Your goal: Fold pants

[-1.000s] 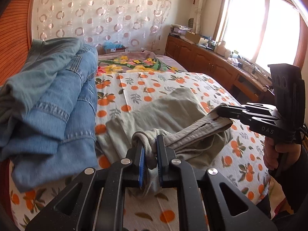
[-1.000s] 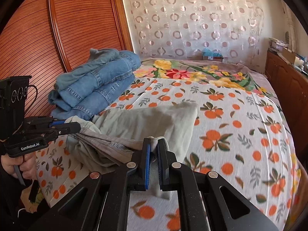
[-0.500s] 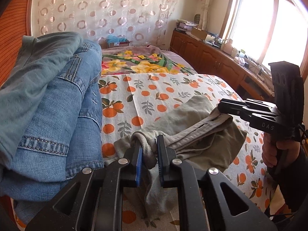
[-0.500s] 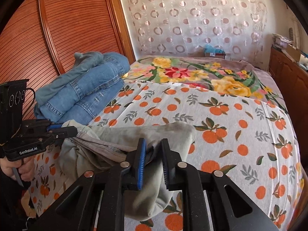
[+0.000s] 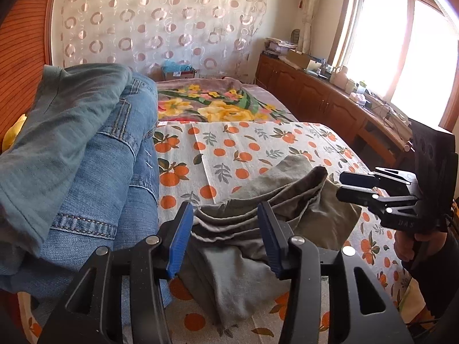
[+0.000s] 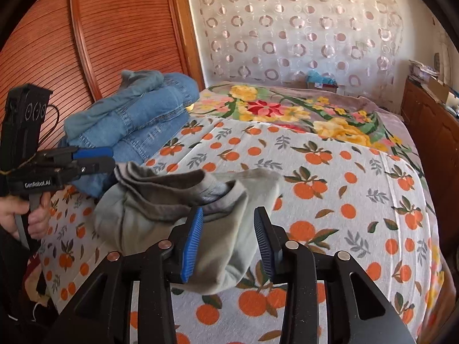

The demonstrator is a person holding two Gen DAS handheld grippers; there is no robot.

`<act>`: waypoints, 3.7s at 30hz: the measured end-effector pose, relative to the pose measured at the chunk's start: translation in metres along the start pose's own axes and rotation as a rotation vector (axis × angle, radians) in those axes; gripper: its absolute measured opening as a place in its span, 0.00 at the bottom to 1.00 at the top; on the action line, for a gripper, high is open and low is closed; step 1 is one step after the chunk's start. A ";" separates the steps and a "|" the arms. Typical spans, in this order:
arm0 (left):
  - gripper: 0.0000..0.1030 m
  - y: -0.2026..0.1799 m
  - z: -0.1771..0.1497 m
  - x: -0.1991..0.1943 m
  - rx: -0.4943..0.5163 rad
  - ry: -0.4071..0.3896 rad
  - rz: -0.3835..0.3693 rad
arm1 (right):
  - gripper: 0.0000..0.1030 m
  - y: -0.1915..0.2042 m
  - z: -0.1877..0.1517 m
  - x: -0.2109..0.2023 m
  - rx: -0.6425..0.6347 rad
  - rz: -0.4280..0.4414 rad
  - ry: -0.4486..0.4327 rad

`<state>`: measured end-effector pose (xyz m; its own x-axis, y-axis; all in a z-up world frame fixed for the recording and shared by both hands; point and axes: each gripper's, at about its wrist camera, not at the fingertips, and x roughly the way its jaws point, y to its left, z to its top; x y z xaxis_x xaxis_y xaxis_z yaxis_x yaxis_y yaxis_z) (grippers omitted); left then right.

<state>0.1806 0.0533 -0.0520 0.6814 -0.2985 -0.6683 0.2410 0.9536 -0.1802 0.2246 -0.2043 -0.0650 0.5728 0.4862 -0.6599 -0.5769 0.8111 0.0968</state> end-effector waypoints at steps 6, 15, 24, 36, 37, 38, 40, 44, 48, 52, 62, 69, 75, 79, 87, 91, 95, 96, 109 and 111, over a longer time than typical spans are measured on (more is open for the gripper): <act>0.46 0.001 -0.007 0.007 0.006 0.022 0.012 | 0.42 0.005 0.011 0.025 -0.052 -0.032 0.057; 0.46 0.007 -0.010 0.009 0.004 0.034 0.036 | 0.42 -0.015 0.033 0.060 -0.020 -0.136 0.077; 0.46 0.004 -0.012 0.026 0.034 0.075 0.040 | 0.42 -0.010 0.028 0.045 0.004 -0.138 0.034; 0.46 0.000 -0.025 0.031 0.041 0.110 0.050 | 0.09 -0.022 0.026 0.049 0.005 0.018 0.089; 0.46 -0.001 -0.027 0.031 0.047 0.117 0.054 | 0.07 -0.026 0.029 0.050 0.011 0.026 0.082; 0.46 -0.002 -0.029 0.031 0.055 0.121 0.061 | 0.06 -0.027 0.031 0.047 0.017 0.029 0.074; 0.46 -0.004 -0.032 0.032 0.064 0.125 0.068 | 0.04 -0.032 0.034 0.044 0.023 0.027 0.052; 0.46 -0.005 -0.038 0.033 0.074 0.137 0.080 | 0.04 -0.045 0.036 0.036 0.066 -0.052 -0.010; 0.46 -0.004 -0.040 0.031 0.063 0.137 0.078 | 0.04 -0.046 0.030 0.039 0.074 -0.075 0.024; 0.46 -0.005 -0.039 0.024 0.056 0.125 0.071 | 0.13 -0.043 0.025 0.026 0.082 -0.070 0.021; 0.46 -0.010 -0.051 0.013 0.050 0.126 0.052 | 0.36 -0.036 -0.013 -0.029 0.062 -0.070 0.038; 0.46 -0.008 -0.059 0.018 0.040 0.136 0.053 | 0.36 -0.029 -0.027 -0.037 0.034 -0.057 0.083; 0.46 -0.010 -0.061 0.018 0.048 0.118 0.063 | 0.36 -0.012 -0.017 -0.031 0.012 -0.007 0.065; 0.47 -0.009 -0.063 0.015 0.044 0.117 0.059 | 0.36 -0.006 -0.018 -0.022 -0.007 0.012 0.073; 0.47 -0.008 -0.064 0.014 0.045 0.117 0.061 | 0.36 -0.012 -0.015 -0.009 -0.027 0.046 0.108; 0.47 -0.009 -0.064 0.014 0.045 0.118 0.063 | 0.16 -0.004 -0.014 -0.002 -0.069 0.050 0.125; 0.47 -0.009 -0.064 0.015 0.046 0.118 0.063 | 0.06 -0.011 -0.016 -0.008 -0.035 0.029 0.100; 0.47 -0.009 -0.064 0.015 0.046 0.118 0.063 | 0.06 -0.016 -0.017 -0.013 -0.007 0.019 0.084; 0.47 -0.008 -0.064 0.015 0.045 0.118 0.058 | 0.00 -0.058 -0.044 -0.037 0.177 -0.101 0.088; 0.47 -0.009 -0.064 0.015 0.048 0.118 0.061 | 0.00 -0.054 -0.040 -0.042 0.165 -0.108 0.072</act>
<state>0.1445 0.0429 -0.1067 0.6104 -0.2305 -0.7578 0.2358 0.9662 -0.1039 0.2085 -0.2815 -0.0720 0.5792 0.3740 -0.7243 -0.4080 0.9022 0.1396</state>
